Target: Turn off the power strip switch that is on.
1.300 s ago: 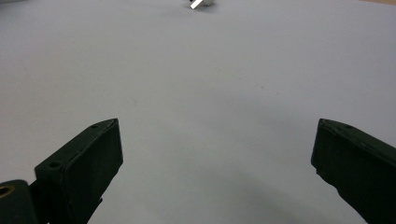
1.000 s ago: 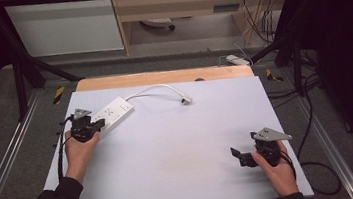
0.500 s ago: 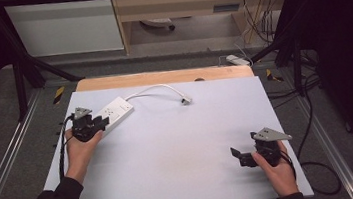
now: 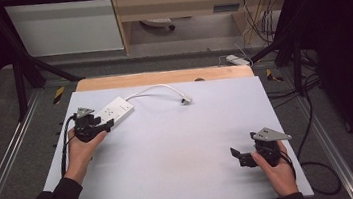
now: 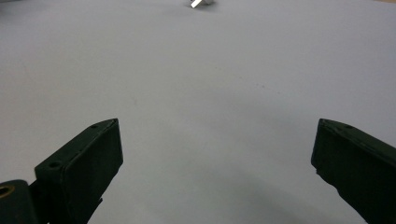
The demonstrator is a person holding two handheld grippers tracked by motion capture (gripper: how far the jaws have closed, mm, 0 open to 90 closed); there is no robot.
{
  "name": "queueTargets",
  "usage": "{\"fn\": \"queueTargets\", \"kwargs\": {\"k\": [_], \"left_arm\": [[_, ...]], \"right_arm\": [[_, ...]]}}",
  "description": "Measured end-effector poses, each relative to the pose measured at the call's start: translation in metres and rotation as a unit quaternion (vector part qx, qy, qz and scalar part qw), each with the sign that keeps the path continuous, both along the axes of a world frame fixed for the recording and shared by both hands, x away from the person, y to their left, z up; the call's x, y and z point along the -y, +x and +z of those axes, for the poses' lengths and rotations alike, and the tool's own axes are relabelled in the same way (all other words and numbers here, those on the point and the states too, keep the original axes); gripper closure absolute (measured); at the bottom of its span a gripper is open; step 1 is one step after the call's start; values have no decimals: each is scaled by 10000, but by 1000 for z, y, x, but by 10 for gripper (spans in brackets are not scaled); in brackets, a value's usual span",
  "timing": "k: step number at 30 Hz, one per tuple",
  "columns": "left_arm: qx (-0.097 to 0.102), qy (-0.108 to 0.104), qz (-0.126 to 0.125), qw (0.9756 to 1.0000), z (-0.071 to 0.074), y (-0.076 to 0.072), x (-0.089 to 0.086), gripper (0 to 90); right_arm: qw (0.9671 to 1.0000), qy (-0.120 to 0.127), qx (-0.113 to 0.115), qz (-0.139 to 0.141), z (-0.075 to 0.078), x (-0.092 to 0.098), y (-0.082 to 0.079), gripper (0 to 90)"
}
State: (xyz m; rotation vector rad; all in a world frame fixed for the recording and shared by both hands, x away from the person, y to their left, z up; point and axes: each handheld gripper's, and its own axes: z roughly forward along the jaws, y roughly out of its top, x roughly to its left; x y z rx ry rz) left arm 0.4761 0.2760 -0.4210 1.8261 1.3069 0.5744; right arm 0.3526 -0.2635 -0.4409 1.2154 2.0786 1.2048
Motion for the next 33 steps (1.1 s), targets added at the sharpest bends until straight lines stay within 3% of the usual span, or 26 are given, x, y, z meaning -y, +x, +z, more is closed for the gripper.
{"fn": "queueTargets", "kwargs": {"k": [3,7,11,16,20,26,33], "left_arm": [[-5,7,-27,10000,2,0,3,317],[-75,-1,21,10000,6,0,8,172],[-99,-33,18,9999,9,-2,11,101],[-87,-81,-116,9999,13,-6,14,92],[-158,-173,-130,9996,17,-11,15,98],[-103,-283,-148,9994,24,-19,13,96],[-86,-286,-250,9992,31,-31,12,88]], "right_arm": [[10000,1,1,-1,0,0,0,26],[10000,0,-2,3,0,0,0,26],[10000,4,-3,4,0,0,0,26],[10000,-1,11,7,0,0,0,26],[10000,5,1,-3,0,0,0,25],[10000,5,13,6,0,0,0,25],[10000,3,12,22,1,0,-1,24]]}}
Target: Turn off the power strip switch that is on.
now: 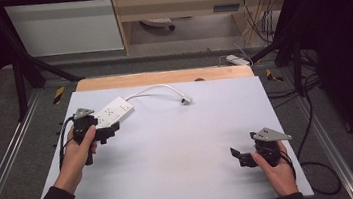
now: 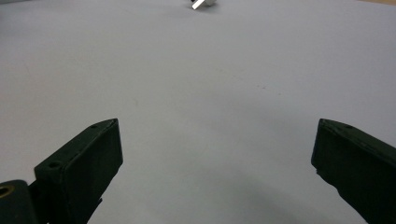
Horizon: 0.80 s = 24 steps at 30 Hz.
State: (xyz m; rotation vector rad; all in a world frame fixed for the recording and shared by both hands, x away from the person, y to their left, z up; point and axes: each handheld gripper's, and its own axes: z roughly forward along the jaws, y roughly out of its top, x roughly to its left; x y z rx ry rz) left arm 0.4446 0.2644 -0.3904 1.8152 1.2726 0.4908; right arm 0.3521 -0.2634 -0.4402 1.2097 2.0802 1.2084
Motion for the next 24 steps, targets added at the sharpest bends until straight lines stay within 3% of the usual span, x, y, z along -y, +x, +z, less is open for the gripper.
{"fn": "queueTargets", "kwargs": {"k": [12,24], "left_arm": [[129,-2,-179,9998,14,-27,-8,88],[154,-29,-293,9994,14,-59,-17,88]], "right_arm": [[10000,-12,-20,-17,0,-1,0,25],[10000,-27,-22,-8,0,-1,0,25]]}}
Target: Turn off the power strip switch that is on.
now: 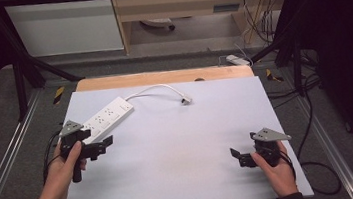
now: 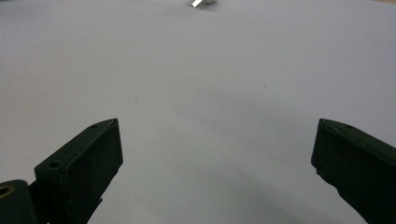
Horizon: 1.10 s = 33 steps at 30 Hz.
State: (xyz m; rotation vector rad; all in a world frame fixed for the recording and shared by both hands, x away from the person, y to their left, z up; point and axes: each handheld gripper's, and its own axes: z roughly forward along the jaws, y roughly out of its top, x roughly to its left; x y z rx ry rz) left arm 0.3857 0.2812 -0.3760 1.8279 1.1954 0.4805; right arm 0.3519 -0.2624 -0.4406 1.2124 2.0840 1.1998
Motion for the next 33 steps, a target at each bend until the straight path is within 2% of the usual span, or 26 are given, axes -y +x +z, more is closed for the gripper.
{"fn": "queueTargets", "kwargs": {"k": [9,16,24,33], "left_arm": [[62,-26,17,10000,-5,-27,-10,88],[56,-117,21,9999,-16,-45,-19,88],[48,-229,19,9997,-30,-60,-29,90],[52,-146,-129,9998,-38,-68,-29,93]], "right_arm": [[10000,9,-2,7,0,0,0,25],[10000,13,-5,14,0,-1,0,25],[10000,11,-23,32,0,-2,0,25],[10000,-7,-13,52,0,-2,0,25]]}}
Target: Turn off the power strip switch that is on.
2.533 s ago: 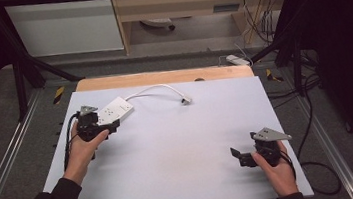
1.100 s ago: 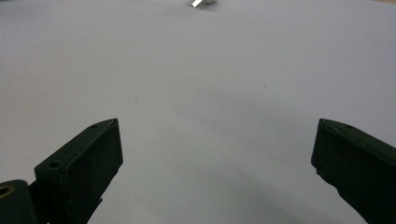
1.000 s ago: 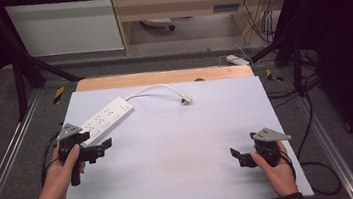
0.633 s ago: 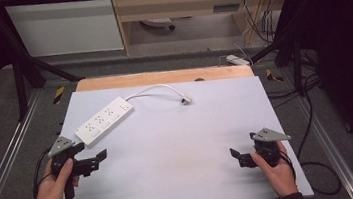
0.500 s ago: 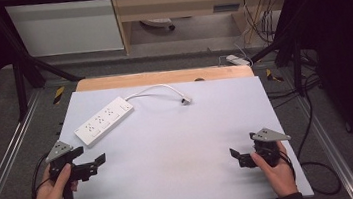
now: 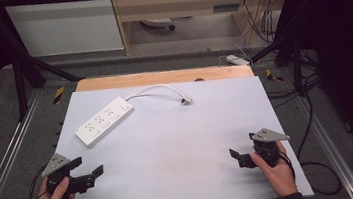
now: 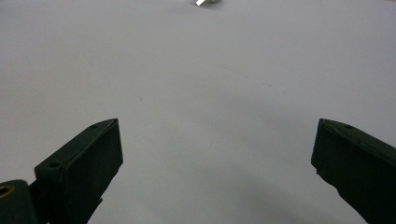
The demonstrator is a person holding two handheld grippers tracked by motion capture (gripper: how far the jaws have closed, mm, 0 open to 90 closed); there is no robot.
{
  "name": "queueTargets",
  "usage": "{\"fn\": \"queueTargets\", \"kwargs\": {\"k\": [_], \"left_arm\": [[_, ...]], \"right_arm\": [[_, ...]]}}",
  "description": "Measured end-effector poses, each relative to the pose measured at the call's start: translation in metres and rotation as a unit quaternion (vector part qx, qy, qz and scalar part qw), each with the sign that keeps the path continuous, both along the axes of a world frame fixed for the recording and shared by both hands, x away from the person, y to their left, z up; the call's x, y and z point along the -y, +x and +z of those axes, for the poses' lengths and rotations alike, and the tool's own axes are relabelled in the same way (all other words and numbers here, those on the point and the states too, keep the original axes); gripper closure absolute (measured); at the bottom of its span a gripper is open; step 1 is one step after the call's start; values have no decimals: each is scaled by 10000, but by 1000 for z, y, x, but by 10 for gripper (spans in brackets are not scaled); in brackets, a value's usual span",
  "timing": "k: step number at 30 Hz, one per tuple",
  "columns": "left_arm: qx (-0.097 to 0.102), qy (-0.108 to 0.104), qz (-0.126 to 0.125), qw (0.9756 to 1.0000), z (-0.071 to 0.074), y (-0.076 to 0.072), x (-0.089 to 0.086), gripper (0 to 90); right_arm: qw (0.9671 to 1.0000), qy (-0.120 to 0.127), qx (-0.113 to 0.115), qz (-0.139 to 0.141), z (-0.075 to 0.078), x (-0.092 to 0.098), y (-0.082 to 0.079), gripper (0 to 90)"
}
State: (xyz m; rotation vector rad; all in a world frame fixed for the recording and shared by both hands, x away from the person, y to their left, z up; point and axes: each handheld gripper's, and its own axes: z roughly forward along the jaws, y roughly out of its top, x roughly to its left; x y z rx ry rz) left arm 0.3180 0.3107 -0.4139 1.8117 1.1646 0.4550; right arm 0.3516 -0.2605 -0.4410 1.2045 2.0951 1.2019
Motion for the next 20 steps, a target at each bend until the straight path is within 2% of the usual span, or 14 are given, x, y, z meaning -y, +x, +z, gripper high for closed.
{"fn": "queueTargets", "kwargs": {"k": [7,14,20], "left_arm": [[-12,120,-121,9999,-7,-4,4,97],[-23,138,-217,9997,-14,-9,6,98],[32,48,-208,9998,-18,-10,5,100]], "right_arm": [[10000,-3,-10,-10,0,0,0,25],[10000,-33,-33,-39,-1,1,1,25],[9996,-121,-149,-199,-5,1,3,24]]}}
